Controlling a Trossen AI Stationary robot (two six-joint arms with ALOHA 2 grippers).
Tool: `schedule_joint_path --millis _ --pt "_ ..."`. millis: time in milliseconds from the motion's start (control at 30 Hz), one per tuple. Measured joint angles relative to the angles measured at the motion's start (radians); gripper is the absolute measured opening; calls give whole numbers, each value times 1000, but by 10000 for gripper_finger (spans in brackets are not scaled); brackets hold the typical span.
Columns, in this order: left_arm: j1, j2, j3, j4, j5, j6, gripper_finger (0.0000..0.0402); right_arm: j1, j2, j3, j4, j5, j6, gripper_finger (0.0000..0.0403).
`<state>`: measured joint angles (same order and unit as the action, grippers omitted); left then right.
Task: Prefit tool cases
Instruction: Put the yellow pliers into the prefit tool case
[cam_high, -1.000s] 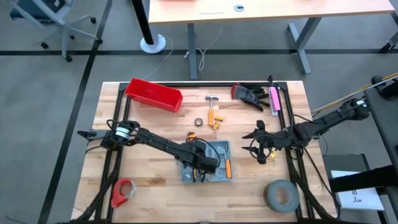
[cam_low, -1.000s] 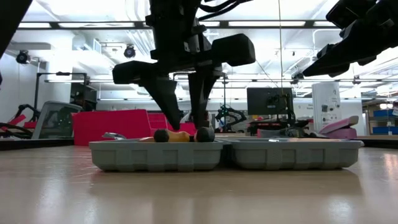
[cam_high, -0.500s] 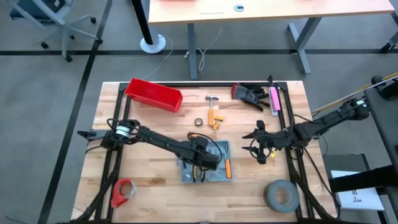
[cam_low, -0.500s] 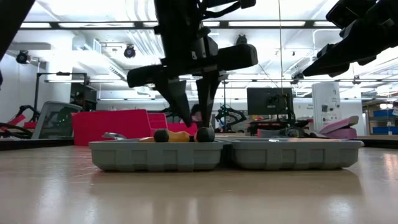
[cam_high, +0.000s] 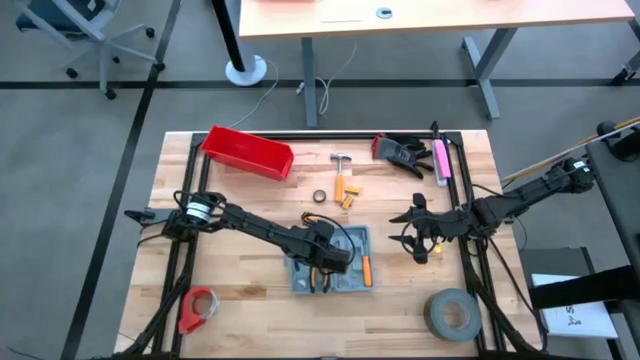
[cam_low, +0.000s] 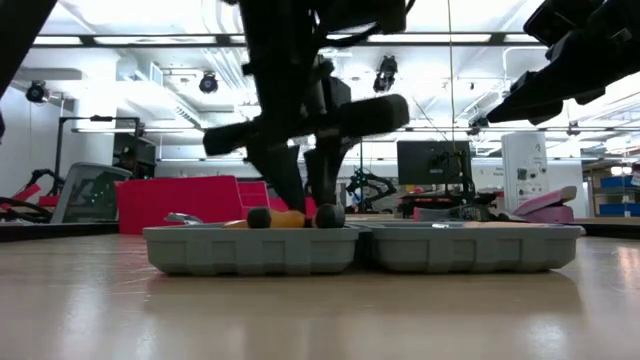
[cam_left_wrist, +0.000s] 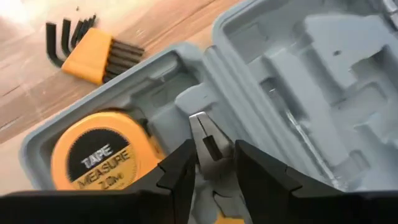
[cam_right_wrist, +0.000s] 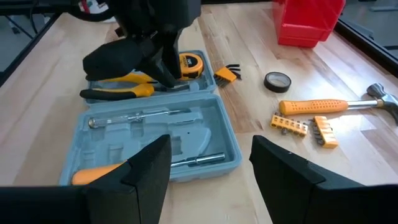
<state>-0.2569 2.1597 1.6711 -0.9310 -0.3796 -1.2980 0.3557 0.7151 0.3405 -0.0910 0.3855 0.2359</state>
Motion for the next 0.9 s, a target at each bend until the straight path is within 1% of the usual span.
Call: schedule_joint_path --millis 167,267,400,567,700,900 --pt "-1 -6 -43 11 -15 22 116 0 0 0 0 4 35 199" --pt "1 -10 -42 -5 -19 52 116 0 0 0 0 6 50 199" --pt "2 -10 -15 -93 -11 66 116 0 0 0 0 6 66 199" --pt "2 -8 -5 -188 18 43 116 0 0 0 0 5 68 199" --pt "2 -8 -1 -196 38 35 116 0 0 0 -1 5 57 199" --pt "-10 -14 76 -189 36 42 115 0 0 0 -1 1 61 199"
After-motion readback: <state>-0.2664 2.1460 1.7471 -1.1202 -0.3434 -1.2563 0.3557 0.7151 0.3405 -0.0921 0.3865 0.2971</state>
